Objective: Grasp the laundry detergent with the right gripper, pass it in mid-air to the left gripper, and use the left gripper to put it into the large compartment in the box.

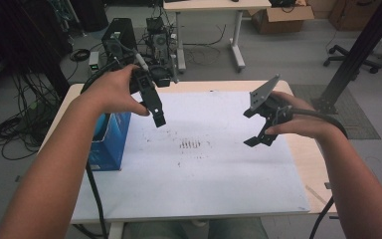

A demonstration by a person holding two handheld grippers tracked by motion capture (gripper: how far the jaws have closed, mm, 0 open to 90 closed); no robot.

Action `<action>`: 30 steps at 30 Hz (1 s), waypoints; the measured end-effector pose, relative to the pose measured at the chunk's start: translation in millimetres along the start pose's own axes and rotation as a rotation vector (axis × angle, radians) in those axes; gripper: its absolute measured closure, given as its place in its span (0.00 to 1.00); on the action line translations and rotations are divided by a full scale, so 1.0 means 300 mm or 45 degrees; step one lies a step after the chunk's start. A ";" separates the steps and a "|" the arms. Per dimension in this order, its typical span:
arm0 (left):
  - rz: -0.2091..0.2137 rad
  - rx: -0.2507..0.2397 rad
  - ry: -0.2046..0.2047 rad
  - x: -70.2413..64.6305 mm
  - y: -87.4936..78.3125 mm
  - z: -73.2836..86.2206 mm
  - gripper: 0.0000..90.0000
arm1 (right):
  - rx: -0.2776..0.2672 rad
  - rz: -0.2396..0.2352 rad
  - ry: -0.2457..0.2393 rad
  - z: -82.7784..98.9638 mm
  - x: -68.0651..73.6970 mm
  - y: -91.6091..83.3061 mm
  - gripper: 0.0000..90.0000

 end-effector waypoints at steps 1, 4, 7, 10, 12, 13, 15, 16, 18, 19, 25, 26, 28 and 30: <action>-0.010 0.022 0.024 -0.004 0.008 -0.004 0.00 | 0.018 -0.010 -0.003 0.002 -0.001 0.005 0.03; -0.047 0.069 0.097 -0.014 0.038 -0.017 0.00 | 0.060 -0.050 -0.016 0.012 -0.004 0.017 0.03; -0.072 0.098 0.181 -0.020 0.064 -0.031 0.00 | 0.113 -0.094 -0.020 0.026 -0.017 0.033 0.03; -0.086 0.117 0.216 -0.016 0.087 -0.040 0.00 | 0.182 -0.110 -0.004 0.040 -0.039 0.056 0.04; -0.090 0.120 0.239 -0.011 0.097 -0.043 0.00 | 0.203 -0.127 0.003 0.044 -0.049 0.070 0.04; -0.096 0.124 0.244 -0.008 0.102 -0.044 0.00 | 0.209 -0.136 0.003 0.044 -0.052 0.076 0.04; -0.105 0.130 0.251 -0.005 0.110 -0.045 0.00 | 0.229 -0.143 0.001 0.041 -0.058 0.086 0.04; -0.108 0.131 0.253 -0.004 0.112 -0.046 0.00 | 0.237 -0.144 -0.001 0.040 -0.059 0.089 0.04; -0.116 0.133 0.266 0.000 0.117 -0.047 0.00 | 0.258 -0.149 -0.005 0.035 -0.059 0.097 0.04; -0.118 0.134 0.268 0.000 0.122 -0.046 0.00 | 0.269 -0.153 -0.008 0.032 -0.058 0.101 0.04; -0.107 0.147 0.281 0.006 0.145 -0.043 0.00 | 0.300 -0.162 -0.016 0.021 -0.056 0.118 0.04; -0.106 0.149 0.282 0.007 0.147 -0.042 0.00 | 0.301 -0.162 -0.018 0.021 -0.056 0.120 0.04; -0.102 0.143 0.280 0.007 0.149 -0.041 0.00 | 0.304 -0.161 -0.020 0.019 -0.055 0.124 0.04; -0.102 0.145 0.283 0.009 0.149 -0.042 0.00 | 0.311 -0.161 -0.020 0.019 -0.055 0.127 0.04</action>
Point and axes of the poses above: each handheld gripper's, and its own axes: y roughly forward along the jaws, z roughly out of its underside, x roughly to its left, the point moved 3 cm from there along y, roughly forward along the jaws, and after that the axes turned 7 degrees about -y, right-handed, at the moved point
